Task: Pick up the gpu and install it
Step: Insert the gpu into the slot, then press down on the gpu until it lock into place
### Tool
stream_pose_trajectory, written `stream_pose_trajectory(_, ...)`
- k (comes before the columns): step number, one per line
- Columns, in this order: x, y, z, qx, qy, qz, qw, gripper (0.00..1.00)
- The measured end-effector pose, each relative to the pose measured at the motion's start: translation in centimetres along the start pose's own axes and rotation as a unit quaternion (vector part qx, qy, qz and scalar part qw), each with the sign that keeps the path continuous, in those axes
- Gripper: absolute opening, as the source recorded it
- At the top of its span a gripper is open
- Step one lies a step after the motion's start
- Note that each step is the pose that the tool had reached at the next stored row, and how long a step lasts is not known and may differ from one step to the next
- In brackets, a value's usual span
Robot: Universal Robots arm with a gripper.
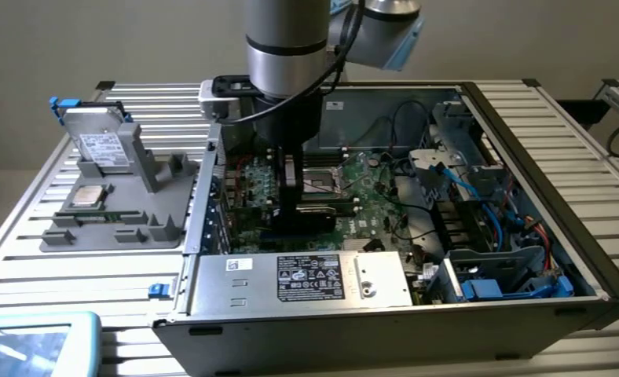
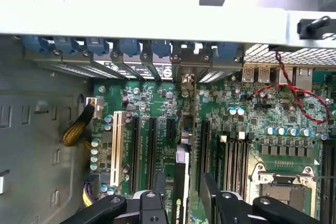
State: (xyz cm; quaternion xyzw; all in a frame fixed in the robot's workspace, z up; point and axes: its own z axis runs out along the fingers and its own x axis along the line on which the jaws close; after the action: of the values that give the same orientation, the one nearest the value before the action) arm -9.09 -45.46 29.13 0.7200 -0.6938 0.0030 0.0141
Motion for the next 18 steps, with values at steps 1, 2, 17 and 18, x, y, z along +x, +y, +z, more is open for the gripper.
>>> stream_pose_trajectory(1, 0.0, 0.01, -0.44, 0.0, 0.0, 0.0, 1.0, 0.4)
stream_pose_trajectory(2, 0.0, 0.01, -0.93, 0.0, 0.0, 0.0, 1.0, 0.4)
stream_pose_trajectory(17, 0.0, 0.03, -1.95, -0.0001, 0.0034, 0.0, 1.0, 0.4)
stream_pose_trajectory(18, 0.0, 0.03, -1.96, -0.0001, 0.0036, 0.0, 1.0, 0.4)
